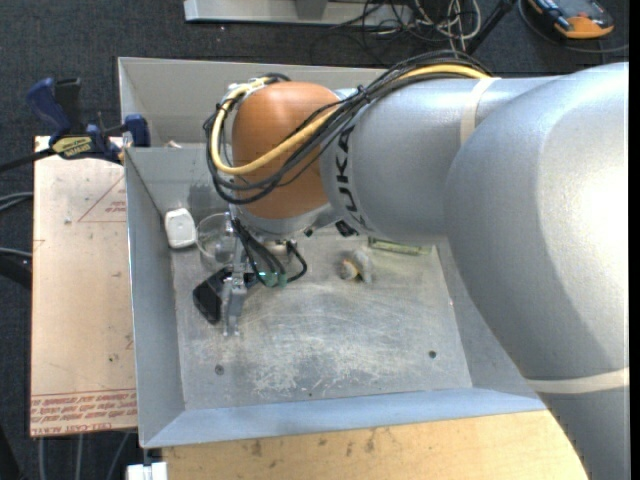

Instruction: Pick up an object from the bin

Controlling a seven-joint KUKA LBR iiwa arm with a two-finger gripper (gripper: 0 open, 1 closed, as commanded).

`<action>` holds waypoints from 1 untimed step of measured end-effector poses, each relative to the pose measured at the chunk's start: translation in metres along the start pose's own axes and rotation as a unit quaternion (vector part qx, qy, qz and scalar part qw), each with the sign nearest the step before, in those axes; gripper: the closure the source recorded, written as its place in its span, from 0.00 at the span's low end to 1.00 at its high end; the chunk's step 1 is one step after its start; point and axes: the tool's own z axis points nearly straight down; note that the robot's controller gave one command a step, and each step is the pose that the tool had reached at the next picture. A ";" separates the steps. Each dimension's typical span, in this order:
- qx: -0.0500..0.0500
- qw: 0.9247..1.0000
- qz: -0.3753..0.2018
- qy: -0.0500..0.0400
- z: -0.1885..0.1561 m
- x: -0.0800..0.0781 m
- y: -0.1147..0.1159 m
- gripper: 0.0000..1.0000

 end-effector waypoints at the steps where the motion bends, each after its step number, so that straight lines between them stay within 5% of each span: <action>1: -0.001 1.000 0.001 -0.003 -0.004 -0.002 -0.001 0.00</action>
Offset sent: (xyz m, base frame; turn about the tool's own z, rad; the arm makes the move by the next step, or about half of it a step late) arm 0.0231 -0.0520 -0.0016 -0.3494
